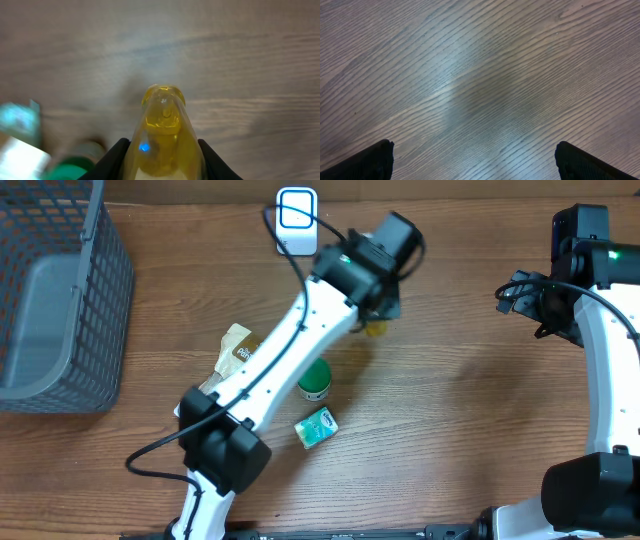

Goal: Scan the item barcode
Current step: 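Carry the bottle right and set it upright on the table, then release the bottle and withdraw the left arm to the left side, then reach the right gripper over the table toward the green-lidded jar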

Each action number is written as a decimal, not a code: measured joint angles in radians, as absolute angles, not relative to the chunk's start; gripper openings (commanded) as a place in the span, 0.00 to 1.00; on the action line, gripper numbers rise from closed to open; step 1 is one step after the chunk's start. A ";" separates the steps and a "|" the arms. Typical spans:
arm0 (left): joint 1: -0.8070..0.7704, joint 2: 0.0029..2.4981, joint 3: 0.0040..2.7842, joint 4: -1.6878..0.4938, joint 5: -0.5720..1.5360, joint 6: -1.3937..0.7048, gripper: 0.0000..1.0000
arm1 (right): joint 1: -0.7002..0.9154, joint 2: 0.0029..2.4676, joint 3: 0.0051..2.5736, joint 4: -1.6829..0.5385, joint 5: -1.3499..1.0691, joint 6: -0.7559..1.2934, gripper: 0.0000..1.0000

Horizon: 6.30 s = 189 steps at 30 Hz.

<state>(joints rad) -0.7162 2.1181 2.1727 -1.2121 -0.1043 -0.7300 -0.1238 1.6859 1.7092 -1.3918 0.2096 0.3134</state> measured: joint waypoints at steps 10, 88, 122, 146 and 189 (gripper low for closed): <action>-0.839 2.198 2.159 -1.162 -0.084 -0.923 0.12 | -0.124 1.686 1.709 -1.391 0.210 0.314 1.00; -0.374 2.184 2.280 -1.596 -0.029 -0.380 1.00 | -0.124 1.686 1.709 -1.392 0.210 0.314 1.00; -0.437 2.182 2.029 -1.445 0.068 -0.211 0.87 | -0.124 1.686 1.709 -1.392 0.210 0.314 1.00; -0.013 1.844 2.022 -1.391 0.072 -0.308 1.00 | -0.124 1.686 1.709 -1.391 0.210 0.314 1.00; -0.013 1.844 2.022 -1.391 0.072 -0.308 1.00 | -0.108 1.684 1.823 -1.419 -0.216 0.291 0.88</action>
<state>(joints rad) -0.0132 1.8439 2.0216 -1.3907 0.0723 -0.3080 -0.1081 1.6840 1.8229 -1.4185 -0.2165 0.2909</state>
